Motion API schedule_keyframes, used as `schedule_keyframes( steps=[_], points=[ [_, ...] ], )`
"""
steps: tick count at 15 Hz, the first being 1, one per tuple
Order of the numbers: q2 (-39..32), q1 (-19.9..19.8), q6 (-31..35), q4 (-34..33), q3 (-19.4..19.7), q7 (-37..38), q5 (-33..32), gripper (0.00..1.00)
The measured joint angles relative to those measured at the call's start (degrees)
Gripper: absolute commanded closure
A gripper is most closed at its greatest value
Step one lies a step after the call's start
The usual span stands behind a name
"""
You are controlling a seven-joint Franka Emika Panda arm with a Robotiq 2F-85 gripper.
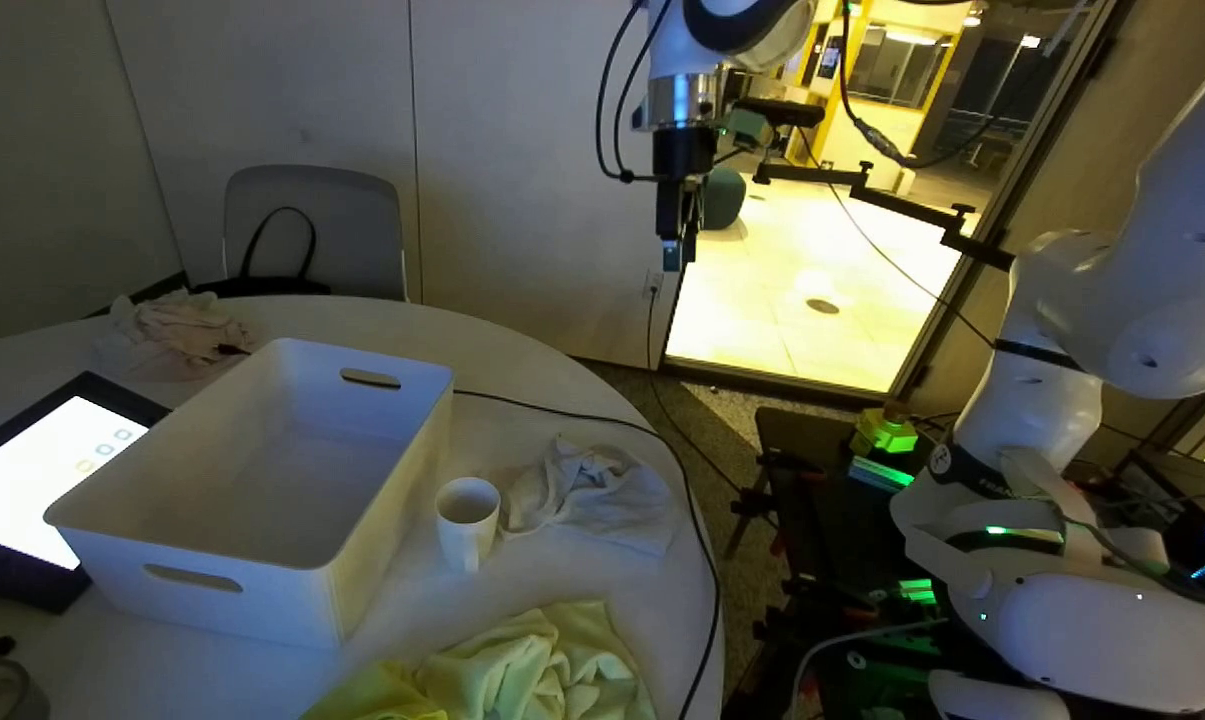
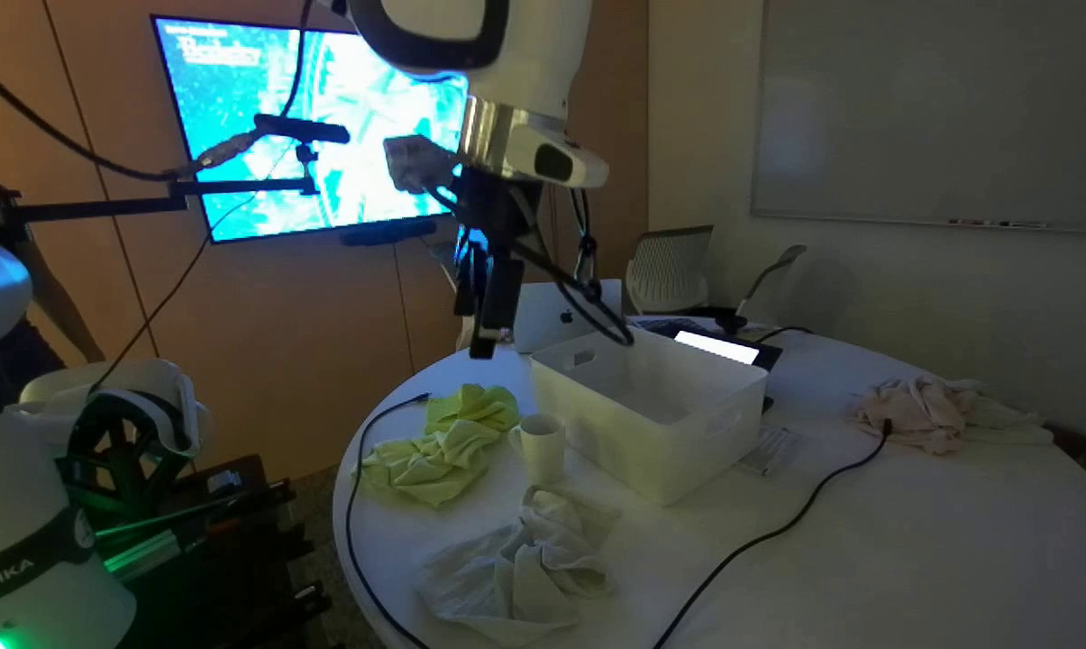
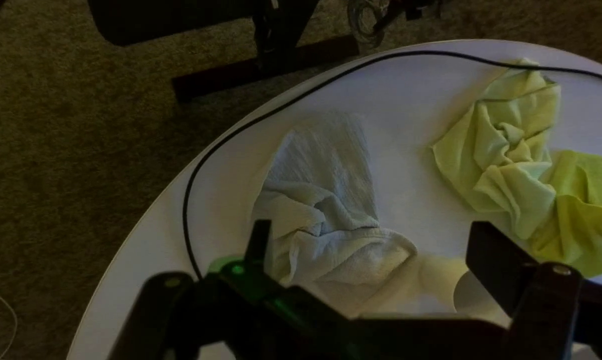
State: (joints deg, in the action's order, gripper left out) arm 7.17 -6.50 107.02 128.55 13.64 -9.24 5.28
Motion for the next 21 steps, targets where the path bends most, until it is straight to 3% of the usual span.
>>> schedule_keyframes(
  steps=[10, 21],
  points=[
    [-18.52, -0.38, 18.18, 2.54, -2.84, -3.02, 0.09, 0.00],
    [-30.19, -5.55, 26.25, 3.12, -7.70, -7.23, 8.21, 0.00]
  ],
)
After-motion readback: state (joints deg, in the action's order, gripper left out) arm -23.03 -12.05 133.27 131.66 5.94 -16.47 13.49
